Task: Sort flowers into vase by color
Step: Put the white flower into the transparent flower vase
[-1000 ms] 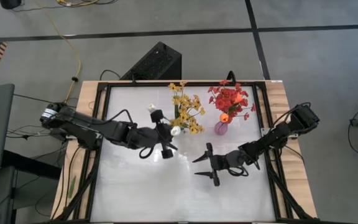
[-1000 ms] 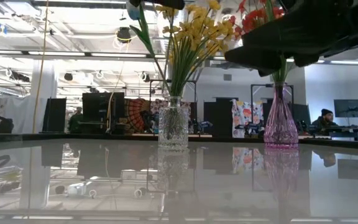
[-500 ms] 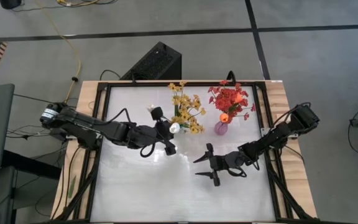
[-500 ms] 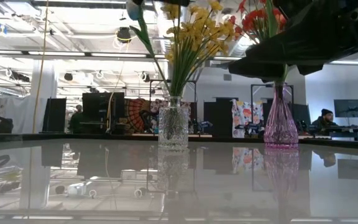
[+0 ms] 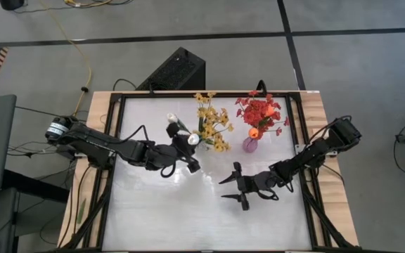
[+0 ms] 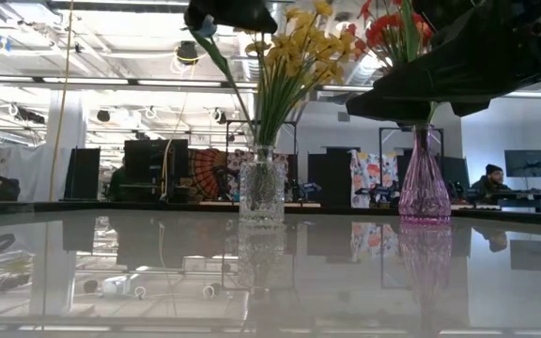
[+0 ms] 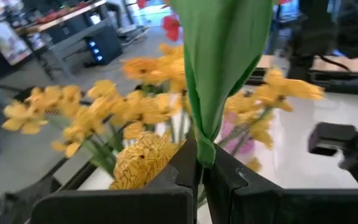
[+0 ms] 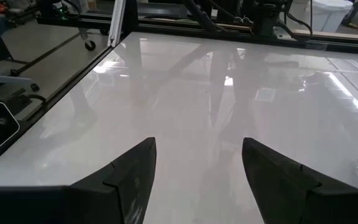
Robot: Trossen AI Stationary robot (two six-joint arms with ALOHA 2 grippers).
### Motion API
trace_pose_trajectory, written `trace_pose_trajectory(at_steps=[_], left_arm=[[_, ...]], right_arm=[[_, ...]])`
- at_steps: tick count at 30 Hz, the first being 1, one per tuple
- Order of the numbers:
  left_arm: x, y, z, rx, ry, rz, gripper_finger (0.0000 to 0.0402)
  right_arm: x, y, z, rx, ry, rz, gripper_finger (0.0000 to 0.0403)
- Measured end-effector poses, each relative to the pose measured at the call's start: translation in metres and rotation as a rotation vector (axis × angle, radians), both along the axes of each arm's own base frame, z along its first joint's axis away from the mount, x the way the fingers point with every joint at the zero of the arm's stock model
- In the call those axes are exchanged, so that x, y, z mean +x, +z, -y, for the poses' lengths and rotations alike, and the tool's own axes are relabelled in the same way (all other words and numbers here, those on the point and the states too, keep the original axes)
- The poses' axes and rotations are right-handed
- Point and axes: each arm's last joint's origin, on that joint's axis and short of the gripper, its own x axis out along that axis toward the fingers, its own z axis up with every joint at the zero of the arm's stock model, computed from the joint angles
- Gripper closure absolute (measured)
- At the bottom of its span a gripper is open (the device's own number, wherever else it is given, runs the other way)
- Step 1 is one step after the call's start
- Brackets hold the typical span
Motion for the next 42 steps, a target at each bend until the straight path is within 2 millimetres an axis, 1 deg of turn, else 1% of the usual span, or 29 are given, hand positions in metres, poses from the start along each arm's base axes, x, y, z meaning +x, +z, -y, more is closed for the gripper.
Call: trace_pose_trajectory(at_steps=[4, 7, 10, 15, 22, 24, 31, 36, 42], left_arm=[[-0.001, -0.001, -0.001, -0.034, 0.059, 0.023, 0.0401], [-0.001, 0.000, -0.001, -0.041, 0.067, 0.039, 0.0401], [-0.003, 0.005, -0.001, -0.018, 0.066, 0.052, 0.0401], [-0.011, 0.019, -0.003, -0.036, 0.063, 0.106, 0.0401], [-0.013, 0.021, -0.003, -0.064, 0.058, 0.124, 0.0401], [-0.013, 0.018, -0.004, -0.083, 0.049, 0.141, 0.0401], [-0.016, -0.004, -0.007, -0.114, 0.054, 0.203, 0.0401], [-0.016, -0.010, -0.012, -0.144, 0.079, 0.202, 0.0401], [-0.016, -0.016, -0.020, -0.227, 0.094, 0.186, 0.0401]], right_arm=[[0.000, 0.000, 0.000, 0.000, -0.002, 0.001, 0.0138], [0.001, 0.000, 0.002, 0.001, -0.008, 0.002, 0.0138], [0.001, 0.000, 0.002, 0.001, -0.013, 0.002, 0.0138], [0.001, 0.000, 0.002, 0.002, -0.012, 0.003, 0.0138], [0.001, 0.001, 0.002, 0.004, -0.012, 0.008, 0.0138], [0.002, 0.001, 0.003, 0.005, -0.014, 0.012, 0.0138], [0.003, 0.002, 0.005, 0.007, -0.025, 0.015, 0.0138], [0.003, 0.002, 0.005, 0.007, -0.024, 0.015, 0.0138], [0.003, 0.002, 0.006, 0.010, -0.027, 0.022, 0.0138]])
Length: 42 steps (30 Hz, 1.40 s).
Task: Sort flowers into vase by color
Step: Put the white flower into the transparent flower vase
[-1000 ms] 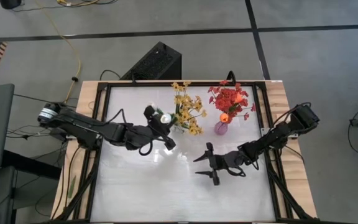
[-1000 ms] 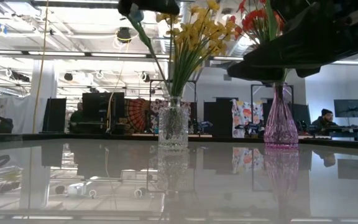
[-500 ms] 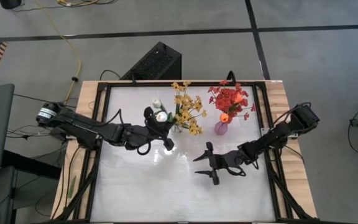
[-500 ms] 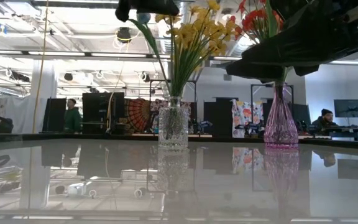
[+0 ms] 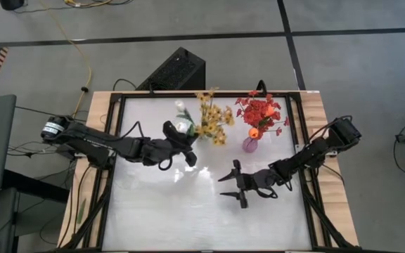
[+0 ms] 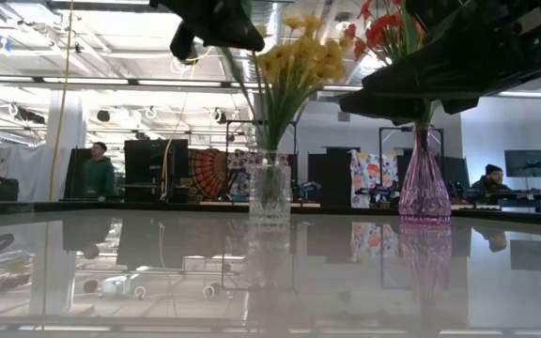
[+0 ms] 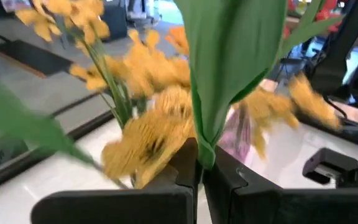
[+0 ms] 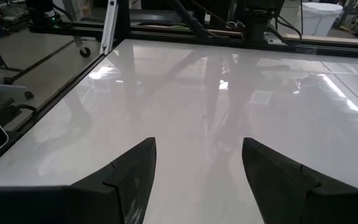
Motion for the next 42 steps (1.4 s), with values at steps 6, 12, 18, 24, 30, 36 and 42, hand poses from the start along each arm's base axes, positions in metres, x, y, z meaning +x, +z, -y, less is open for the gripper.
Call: trace_pose_trajectory(at_steps=[6, 12, 18, 24, 30, 36, 42], left_arm=[[-0.001, 0.020, -0.002, -0.024, -0.016, -0.050, 0.0401], [-0.004, 0.036, -0.013, -0.078, -0.004, -0.141, 0.0401], [-0.005, 0.031, -0.026, -0.165, -0.033, -0.187, 0.0401], [-0.006, 0.027, -0.033, -0.192, -0.009, -0.216, 0.0401], [0.003, 0.015, -0.033, -0.193, -0.010, -0.255, 0.0401], [0.011, 0.002, -0.032, -0.191, -0.006, -0.298, 0.0401], [0.018, -0.007, -0.032, -0.198, -0.007, -0.320, 0.0401]], right_arm=[[0.003, 0.000, 0.007, 0.000, -0.026, 0.000, 0.0138], [0.007, 0.000, 0.018, -0.001, -0.067, -0.001, 0.0138], [0.013, 0.001, 0.036, -0.005, -0.160, 0.010, 0.0138], [0.022, -0.004, 0.058, -0.005, -0.260, 0.027, 0.0138], [0.042, -0.019, 0.062, -0.025, -0.278, -0.012, 0.0138], [0.046, -0.024, 0.058, -0.044, -0.268, -0.027, 0.0138], [0.046, -0.021, 0.057, -0.042, -0.269, -0.022, 0.0138]])
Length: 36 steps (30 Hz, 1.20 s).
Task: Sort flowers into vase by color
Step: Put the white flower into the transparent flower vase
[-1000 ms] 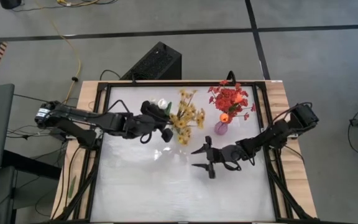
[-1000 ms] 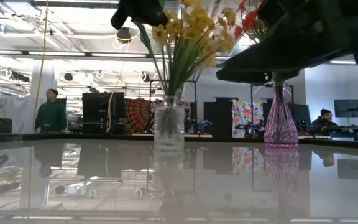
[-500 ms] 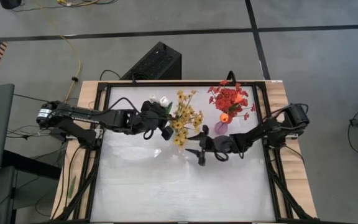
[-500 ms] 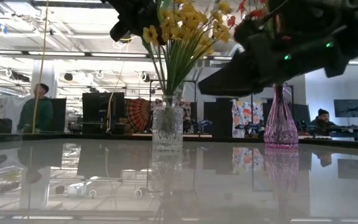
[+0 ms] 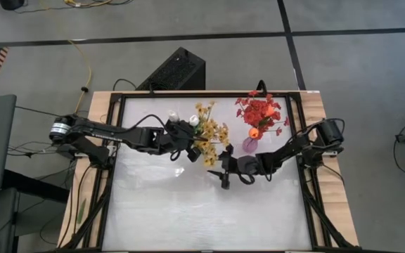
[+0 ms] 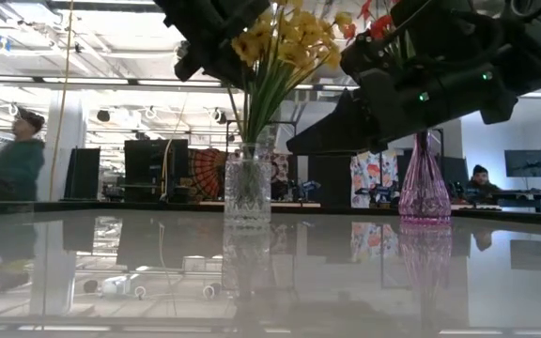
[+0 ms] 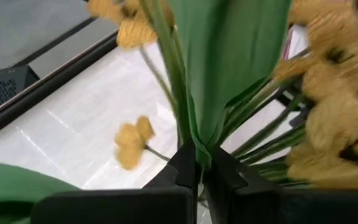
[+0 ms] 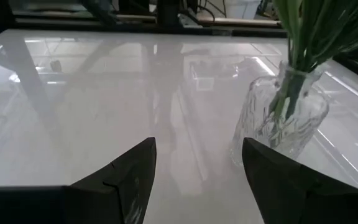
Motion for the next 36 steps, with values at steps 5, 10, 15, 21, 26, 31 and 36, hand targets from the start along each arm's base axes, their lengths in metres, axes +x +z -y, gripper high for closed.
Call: trace_pose_trajectory(at_steps=[5, 10, 15, 21, 26, 31, 36], left_arm=[[-0.001, -0.002, 0.000, -0.008, 0.004, -0.018, 0.0401], [0.000, 0.000, 0.002, -0.003, -0.053, -0.023, 0.0388], [0.001, 0.012, 0.008, 0.035, -0.101, -0.038, 0.0340], [-0.003, 0.030, 0.008, 0.061, -0.090, -0.110, 0.0285], [-0.008, 0.045, 0.009, 0.060, -0.132, -0.186, 0.0274], [-0.015, 0.066, 0.009, 0.031, -0.165, -0.214, 0.0274], [-0.032, 0.083, 0.015, -0.009, -0.227, -0.253, 0.0274]], right_arm=[[-0.001, -0.002, -0.001, -0.001, 0.002, -0.020, 0.0138], [-0.001, -0.002, -0.002, 0.000, 0.008, -0.017, 0.0138], [-0.001, -0.002, -0.003, -0.001, 0.009, -0.017, 0.0138], [-0.001, -0.002, -0.002, -0.003, 0.011, -0.018, 0.0138], [-0.002, 0.001, -0.002, -0.003, 0.011, -0.019, 0.0138], [-0.008, 0.013, -0.002, -0.004, 0.012, -0.044, 0.0138], [-0.021, 0.029, -0.009, 0.025, 0.030, -0.099, 0.0138]])
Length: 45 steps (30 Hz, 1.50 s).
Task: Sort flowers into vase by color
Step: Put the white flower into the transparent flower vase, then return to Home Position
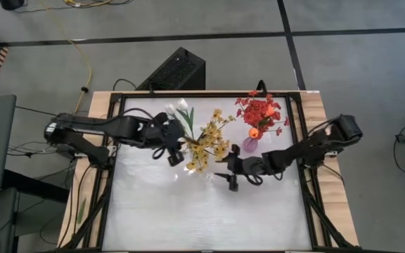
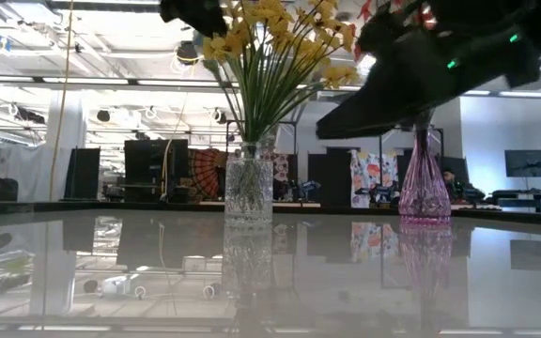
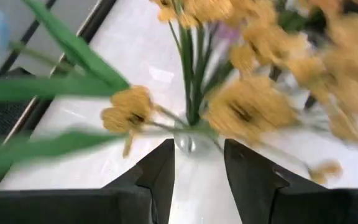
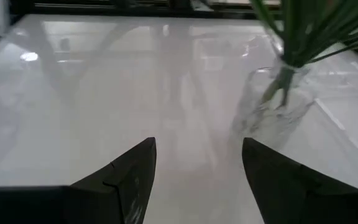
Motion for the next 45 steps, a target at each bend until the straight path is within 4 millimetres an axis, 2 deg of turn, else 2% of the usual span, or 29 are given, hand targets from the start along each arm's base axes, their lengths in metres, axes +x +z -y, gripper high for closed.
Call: trace_pose_trajectory(at_steps=[8, 12, 15, 17, 24, 27, 30, 33, 37, 41, 45], left_arm=[[-0.041, 0.025, 0.030, 0.042, -0.088, 0.048, 0.0274], [-0.053, 0.025, 0.056, 0.132, -0.145, 0.069, 0.0274], [-0.062, 0.005, 0.074, 0.208, -0.173, 0.076, 0.0274], [-0.067, -0.016, 0.083, 0.222, -0.200, 0.080, 0.0274], [-0.079, -0.108, 0.095, 0.051, -0.400, 0.221, 0.0274], [-0.084, -0.134, 0.088, 0.016, -0.457, 0.391, 0.0274], [-0.092, -0.158, 0.071, -0.015, -0.489, 0.511, 0.0274], [-0.102, -0.168, 0.049, -0.039, -0.461, 0.596, 0.0274], [-0.121, -0.177, 0.025, -0.070, -0.415, 0.611, 0.0274], [-0.144, -0.178, 0.012, -0.109, -0.371, 0.688, 0.0274], [-0.164, -0.177, 0.006, -0.128, -0.338, 0.744, 0.0274]], right_arm=[[-0.033, 0.027, -0.027, 0.101, 0.079, -0.054, 0.0138], [-0.048, 0.038, -0.045, 0.164, 0.138, -0.038, 0.0138], [-0.056, 0.043, -0.059, 0.205, 0.187, -0.025, 0.0138], [-0.062, 0.044, -0.067, 0.234, 0.208, -0.024, 0.0138], [-0.074, 0.038, -0.085, 0.203, 0.184, -0.029, 0.0138], [-0.074, 0.040, -0.083, 0.172, 0.161, -0.019, 0.0138], [-0.071, 0.043, -0.075, 0.139, 0.139, -0.006, 0.0139], [-0.068, 0.044, -0.060, 0.149, 0.120, -0.013, 0.0146], [-0.075, 0.037, -0.036, 0.192, 0.092, -0.032, 0.0165], [-0.094, 0.033, -0.019, 0.232, 0.057, 0.002, 0.0209], [-0.119, 0.028, -0.011, 0.280, 0.052, 0.059, 0.0285]])
